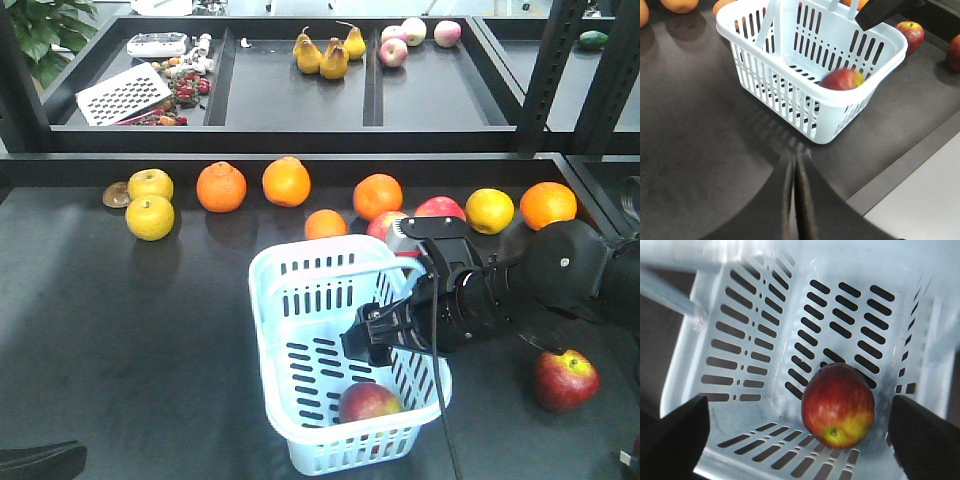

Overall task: Pick three apples into basket with both arms
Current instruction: 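Carry the apple over the basket and release it inside, then withdraw the right gripper and move it over the next red apple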

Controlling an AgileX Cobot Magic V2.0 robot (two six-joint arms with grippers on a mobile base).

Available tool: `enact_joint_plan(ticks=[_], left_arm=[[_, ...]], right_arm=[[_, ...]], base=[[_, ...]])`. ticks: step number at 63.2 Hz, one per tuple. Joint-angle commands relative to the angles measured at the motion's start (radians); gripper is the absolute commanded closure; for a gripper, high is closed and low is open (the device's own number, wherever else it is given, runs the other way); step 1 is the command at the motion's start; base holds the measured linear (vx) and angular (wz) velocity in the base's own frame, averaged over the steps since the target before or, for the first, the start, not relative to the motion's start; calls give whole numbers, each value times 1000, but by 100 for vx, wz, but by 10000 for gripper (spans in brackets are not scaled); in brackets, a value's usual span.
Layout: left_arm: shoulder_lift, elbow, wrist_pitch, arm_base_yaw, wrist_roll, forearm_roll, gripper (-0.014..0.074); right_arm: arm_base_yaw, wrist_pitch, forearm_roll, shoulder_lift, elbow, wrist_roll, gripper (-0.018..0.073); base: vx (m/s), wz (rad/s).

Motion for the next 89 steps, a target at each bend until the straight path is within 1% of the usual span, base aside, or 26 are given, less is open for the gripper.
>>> enact_joint_plan(ticks=[1, 7, 12, 19, 23, 26, 27, 32, 39, 45, 48, 53, 57, 60, 65, 71, 76, 79, 83, 84, 88, 89], left_arm=[[-1, -25, -55, 1, -8, -26, 603], [-1, -25, -55, 1, -8, -26, 603], [-1, -25, -55, 1, -8, -26, 603], [-1, -25, -55, 1, -8, -26, 603], [-1, -25, -55, 1, -8, -26, 603], [-1, -25, -55, 1, -8, -26, 603], [-1, -25, -55, 1, -8, -26, 603], [-1, -25, -55, 1, -8, -26, 603], [-1, -25, -55, 1, -8, -26, 603], [-1, -25, -55, 1, -8, -26, 603], [-1, -25, -55, 1, -8, -26, 603], [-1, -25, -56, 1, -8, -26, 603], [-1, -25, -57, 1, -8, -26, 603], [-1, -25, -58, 1, -8, -26, 603], [-1, -25, -58, 1, -8, -26, 603], [-1, -25, -58, 1, -8, -26, 603], [-1, -25, -58, 1, -8, -26, 603], [-1, -25, -58, 1, -8, -26, 603], [-1, -25, -58, 1, -8, -26, 603], [-1, -25, -58, 1, -8, -26, 603], [-1, -25, -58, 1, -8, -26, 603], [-1, -25, -58, 1, -8, -26, 603]], right_arm=[[4, -14, 20, -32, -31, -13, -94], [4, 18, 17, -32, -31, -13, -19], [4, 54, 7, -32, -31, -9, 78], [4, 96, -27, -44, -31, -9, 286], [4, 122, -60, -64, -31, -4, 441], [4, 137, -87, -83, -31, 3, 534], [4, 143, -101, -94, -31, 11, 578], [4, 170, -160, -142, -31, 63, 570], [4, 219, -281, -225, -29, 157, 568], [4, 254, -425, -295, -29, 285, 565], [4, 268, -530, -330, -29, 356, 565], [-3, 299, -674, -373, -29, 464, 565], [-23, 320, -754, -385, -29, 516, 565], [-46, 328, -794, -386, -29, 541, 565], [-92, 308, -809, -384, -29, 539, 564], [-178, 267, -803, -369, -29, 525, 553], [-264, 247, -775, -343, -29, 489, 520], [-308, 233, -733, -320, -29, 461, 492], [-370, 223, -662, -286, -31, 381, 428], [-383, 221, -646, -270, -33, 348, 400], [-441, 218, -577, -213, -41, 268, 307], [-454, 220, -563, -199, -45, 247, 265]], base=[[0, 0], [0, 0], [0, 0], [0, 0], [0, 0], [0, 0], [0, 0], [0, 0], [0, 0], [0, 0], [0, 0], [0, 0], [0, 0], [0, 0], [0, 0], [0, 0], [0, 0], [0, 0], [0, 0], [0, 0], [0, 0], [0, 0]])
